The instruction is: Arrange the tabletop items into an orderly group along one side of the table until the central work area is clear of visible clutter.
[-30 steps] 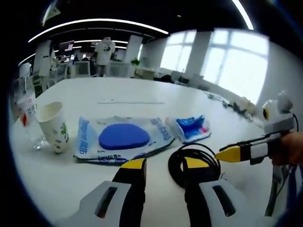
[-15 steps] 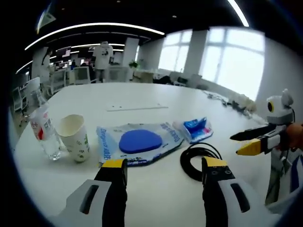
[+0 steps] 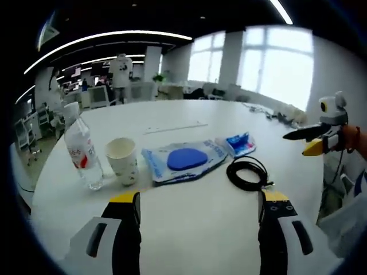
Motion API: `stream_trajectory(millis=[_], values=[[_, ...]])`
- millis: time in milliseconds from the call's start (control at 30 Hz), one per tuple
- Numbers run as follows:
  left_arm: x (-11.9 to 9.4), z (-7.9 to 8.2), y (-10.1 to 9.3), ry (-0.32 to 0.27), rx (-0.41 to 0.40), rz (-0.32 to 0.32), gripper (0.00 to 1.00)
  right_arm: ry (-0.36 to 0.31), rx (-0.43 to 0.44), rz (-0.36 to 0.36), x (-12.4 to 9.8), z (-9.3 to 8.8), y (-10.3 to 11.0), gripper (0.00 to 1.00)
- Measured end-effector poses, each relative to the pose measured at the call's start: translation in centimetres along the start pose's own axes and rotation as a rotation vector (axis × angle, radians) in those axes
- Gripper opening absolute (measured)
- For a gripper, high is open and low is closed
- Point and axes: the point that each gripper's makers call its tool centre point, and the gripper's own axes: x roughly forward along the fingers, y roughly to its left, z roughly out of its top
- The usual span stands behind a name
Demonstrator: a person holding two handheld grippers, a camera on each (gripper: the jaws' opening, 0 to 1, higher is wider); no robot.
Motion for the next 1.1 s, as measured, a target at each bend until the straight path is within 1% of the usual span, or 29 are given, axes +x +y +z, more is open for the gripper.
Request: stream_trajectory(millis=[100,167,267,333,533,633,767,867,967,1033,1100], values=[[-1.9,-0.2,1.1,0.005,-0.003,0.021,0.85,-0.007,-0.024,0.006,-0.8,0.5,0.4,0.93],[-2.8,-0.2,1.6,0.004,-0.001,0.030,0.86,-0.001,-0.043,0.009,-1.2,0.5,0.7,0.94],[-4.2,0.2,2.3,-0.008,0.002,0.042,0.86,0.005,-0.057,0.011,-1.7,0.4,1.0,0.95],[-5.0,0.5,2.7,-0.015,0.003,0.044,0.86,0.011,-0.050,0.015,-2.1,0.3,1.1,0.95],[-6.4,0.6,3.0,-0.004,0.041,0.063,0.88,0.023,-0.056,0.012,-3.2,-0.7,1.5,0.97],[-7.1,0.4,2.8,-0.001,0.047,0.066,0.90,0.016,-0.048,0.011,-4.0,-1.0,1.7,1.00],[-7.8,0.1,2.8,0.004,0.028,0.060,0.93,0.026,-0.049,0.013,-5.0,-1.6,1.9,1.00],[-8.3,-0.1,2.6,0.007,0.048,0.054,0.96,0.029,-0.063,0.010,-5.6,-1.8,2.1,1.00],[-8.7,-0.4,2.6,0.016,0.038,0.036,0.96,0.025,-0.063,0.001,-6.2,-1.8,1.8,1.00],[-8.9,-0.5,2.6,0.011,0.031,0.032,0.98,0.020,-0.057,-0.013,-6.4,-1.7,1.6,1.00],[-9.2,-0.4,2.9,0.000,0.024,0.044,0.99,0.010,-0.052,-0.022,-6.6,-1.6,1.5,1.00]])
